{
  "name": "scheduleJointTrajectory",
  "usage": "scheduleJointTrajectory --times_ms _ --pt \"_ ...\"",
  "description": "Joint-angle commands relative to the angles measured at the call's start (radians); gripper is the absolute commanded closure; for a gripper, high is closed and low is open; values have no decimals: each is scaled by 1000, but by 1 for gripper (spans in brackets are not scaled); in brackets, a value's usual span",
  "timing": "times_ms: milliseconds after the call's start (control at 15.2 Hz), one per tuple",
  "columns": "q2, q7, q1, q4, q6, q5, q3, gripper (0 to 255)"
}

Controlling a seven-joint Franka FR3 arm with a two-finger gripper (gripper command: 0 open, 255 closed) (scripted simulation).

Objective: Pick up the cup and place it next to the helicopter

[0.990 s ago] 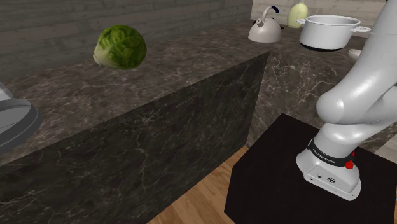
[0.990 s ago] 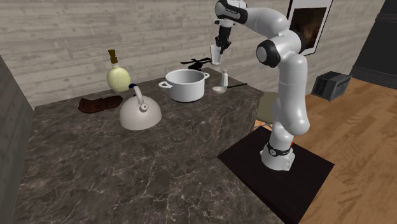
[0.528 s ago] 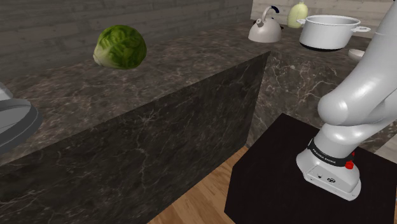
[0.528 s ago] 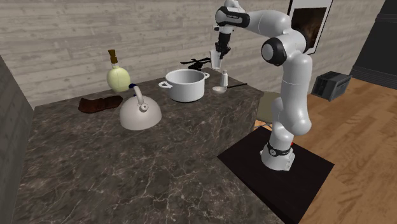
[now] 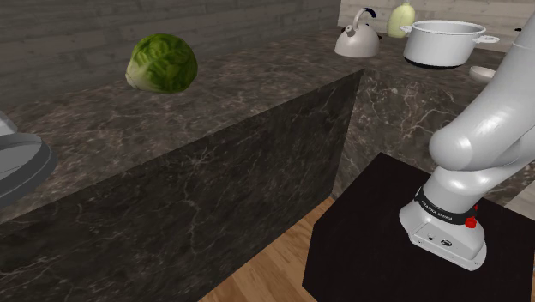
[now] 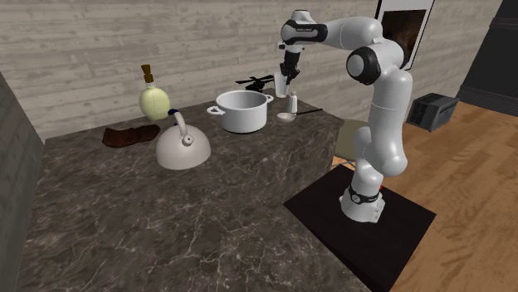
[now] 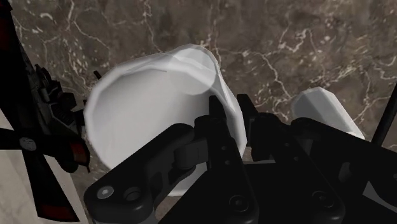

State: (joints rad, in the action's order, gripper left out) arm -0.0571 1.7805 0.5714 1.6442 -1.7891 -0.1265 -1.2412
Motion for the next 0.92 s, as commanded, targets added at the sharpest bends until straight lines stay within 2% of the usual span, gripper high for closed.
scheduleJointTrajectory --times_ms 0,528,594,858 --pt "20 -10 -11 40 -35 19 1 255" --pt "20 -10 -10 40 -35 19 2 255" --pt "20 -10 -10 40 -36 19 2 0" --pt "19 -10 -10 40 -35 19 2 0"
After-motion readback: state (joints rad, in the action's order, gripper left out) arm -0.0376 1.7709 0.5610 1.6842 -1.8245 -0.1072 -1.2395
